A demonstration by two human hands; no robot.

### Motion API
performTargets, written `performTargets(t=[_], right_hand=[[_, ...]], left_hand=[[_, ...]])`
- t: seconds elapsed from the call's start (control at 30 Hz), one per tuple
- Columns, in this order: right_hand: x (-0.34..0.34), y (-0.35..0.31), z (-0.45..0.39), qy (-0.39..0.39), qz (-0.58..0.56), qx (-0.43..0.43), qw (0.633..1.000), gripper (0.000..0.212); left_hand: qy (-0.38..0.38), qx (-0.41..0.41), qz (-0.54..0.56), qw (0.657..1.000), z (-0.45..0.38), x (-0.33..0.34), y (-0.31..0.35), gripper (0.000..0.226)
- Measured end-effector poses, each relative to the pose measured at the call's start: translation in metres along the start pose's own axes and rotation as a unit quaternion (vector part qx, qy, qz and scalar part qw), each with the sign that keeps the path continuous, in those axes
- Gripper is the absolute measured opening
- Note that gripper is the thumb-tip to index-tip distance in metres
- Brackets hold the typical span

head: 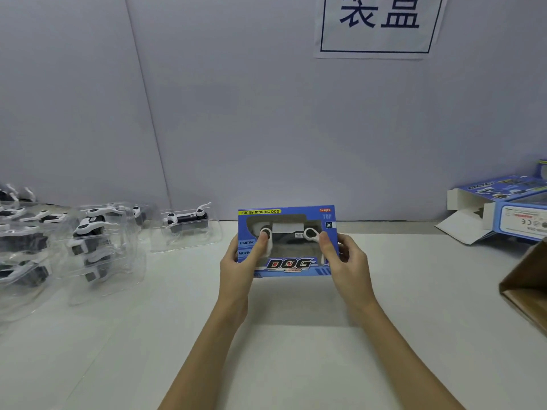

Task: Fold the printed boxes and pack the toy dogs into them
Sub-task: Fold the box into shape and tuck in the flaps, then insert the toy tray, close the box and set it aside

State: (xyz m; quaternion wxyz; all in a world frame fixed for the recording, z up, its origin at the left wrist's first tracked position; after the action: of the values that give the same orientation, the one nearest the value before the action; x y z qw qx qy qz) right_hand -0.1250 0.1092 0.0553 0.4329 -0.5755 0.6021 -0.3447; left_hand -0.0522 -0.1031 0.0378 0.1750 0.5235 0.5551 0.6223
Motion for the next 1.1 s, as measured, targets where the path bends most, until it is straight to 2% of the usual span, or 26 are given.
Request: performTargets(t=[0.07,0.2,0.33,0.4,0.5,0.6,0.63,0.7,0.77,0.8,0.83,0.9,0.97,1.03,1.1], right_hand=[[0.0,0.001,0.0,-0.015,0.011,0.009,1.0,0.052],[-0.002,0.012,-0.005,-0.072,0.046,0.094,0.992,0.075],[-0.013,0.017,-0.006,-0.156,0.158,0.131,0.966,0.07],[-0.023,0.018,-0.008,-0.144,0.131,0.156,0.969,0.064],[-0.052,0.008,-0.014,-0.037,0.031,0.183,0.982,0.081],[-0.091,-0.006,-0.019,0.106,-0.143,0.159,0.971,0.086],[-0.106,-0.01,-0.02,0.16,-0.21,0.134,0.955,0.085],[-0.14,-0.016,-0.014,0.285,-0.328,0.065,0.898,0.081],[-0.168,-0.018,-0.004,0.385,-0.373,-0.005,0.844,0.075],[-0.176,-0.017,-0.002,0.407,-0.368,-0.022,0.836,0.076],[-0.18,-0.014,-0.002,0.413,-0.356,-0.018,0.838,0.075],[-0.174,0.0,-0.006,0.401,-0.318,0.05,0.858,0.062],[-0.158,0.018,-0.013,0.356,-0.265,0.124,0.888,0.034],[-0.14,0.031,-0.017,0.301,-0.172,0.157,0.925,0.011],[-0.123,0.041,-0.025,0.252,-0.02,0.171,0.952,0.015]], left_hand=[[0.006,-0.003,-0.007,1.0,-0.002,-0.003,0.001,0.042],[-0.021,-0.038,-0.045,0.998,-0.008,-0.013,0.001,0.042],[-0.074,-0.065,-0.06,0.993,-0.009,-0.014,-0.002,0.059],[-0.06,-0.079,-0.036,0.994,-0.011,-0.015,-0.009,0.058],[0.027,-0.094,0.034,0.995,-0.015,-0.028,-0.021,0.067],[0.05,-0.055,-0.019,0.997,-0.017,-0.034,-0.026,0.064],[0.046,-0.053,-0.035,0.997,-0.018,-0.033,-0.029,0.061],[0.035,-0.057,-0.062,0.996,-0.018,-0.029,-0.036,0.056],[0.023,-0.046,-0.114,0.992,-0.02,-0.024,-0.04,0.052],[0.015,-0.034,-0.14,0.989,-0.02,-0.021,-0.04,0.05],[0.008,-0.022,-0.16,0.987,-0.019,-0.018,-0.04,0.05],[-0.005,-0.002,-0.188,0.982,-0.015,-0.014,-0.038,0.05],[-0.01,0.011,-0.218,0.976,-0.012,-0.013,-0.037,0.048],[-0.013,0.025,-0.254,0.967,-0.01,-0.013,-0.039,0.043],[-0.025,0.045,-0.304,0.951,-0.008,-0.009,-0.041,0.036]])
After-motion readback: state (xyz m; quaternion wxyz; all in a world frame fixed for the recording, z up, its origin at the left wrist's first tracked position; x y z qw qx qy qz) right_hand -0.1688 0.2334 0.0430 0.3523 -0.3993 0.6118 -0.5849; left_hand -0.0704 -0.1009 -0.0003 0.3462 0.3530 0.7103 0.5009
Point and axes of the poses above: each hand's wrist, its own z-axis away from the middle knuckle, its own x-axis out of the palm, y = z × x, the point moved 8 cm from there along -z, towards the middle knuckle, and after that the axes turned 9 degrees about z, right-handed, at the moved point
